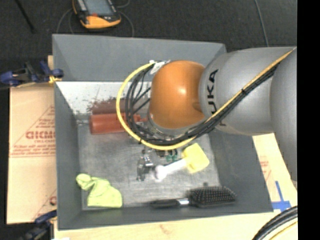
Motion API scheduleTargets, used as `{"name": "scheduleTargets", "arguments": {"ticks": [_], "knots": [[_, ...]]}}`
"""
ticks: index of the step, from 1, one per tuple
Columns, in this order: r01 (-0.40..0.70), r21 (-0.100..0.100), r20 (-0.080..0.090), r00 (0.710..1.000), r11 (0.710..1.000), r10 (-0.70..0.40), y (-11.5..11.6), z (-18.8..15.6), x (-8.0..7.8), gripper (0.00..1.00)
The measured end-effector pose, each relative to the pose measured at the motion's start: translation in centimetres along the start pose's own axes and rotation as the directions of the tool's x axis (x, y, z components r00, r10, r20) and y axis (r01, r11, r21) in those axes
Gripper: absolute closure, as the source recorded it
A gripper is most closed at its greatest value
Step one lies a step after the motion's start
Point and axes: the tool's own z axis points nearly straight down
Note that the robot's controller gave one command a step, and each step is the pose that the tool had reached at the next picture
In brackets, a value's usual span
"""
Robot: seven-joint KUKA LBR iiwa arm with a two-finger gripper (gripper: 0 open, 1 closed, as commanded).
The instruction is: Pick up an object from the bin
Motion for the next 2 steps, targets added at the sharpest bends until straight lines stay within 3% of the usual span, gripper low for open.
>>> {"name": "scheduleTargets", "arguments": {"ticks": [1, 2], "knots": [[0.156, 0.001, -0.006, 0.988, 0.988, -0.156, -5.8, -2.1, 3.4, 0.00], [0.139, 0.004, -0.001, 0.990, 0.990, -0.139, -7.0, -2.6, 2.9, 0.00]]}}
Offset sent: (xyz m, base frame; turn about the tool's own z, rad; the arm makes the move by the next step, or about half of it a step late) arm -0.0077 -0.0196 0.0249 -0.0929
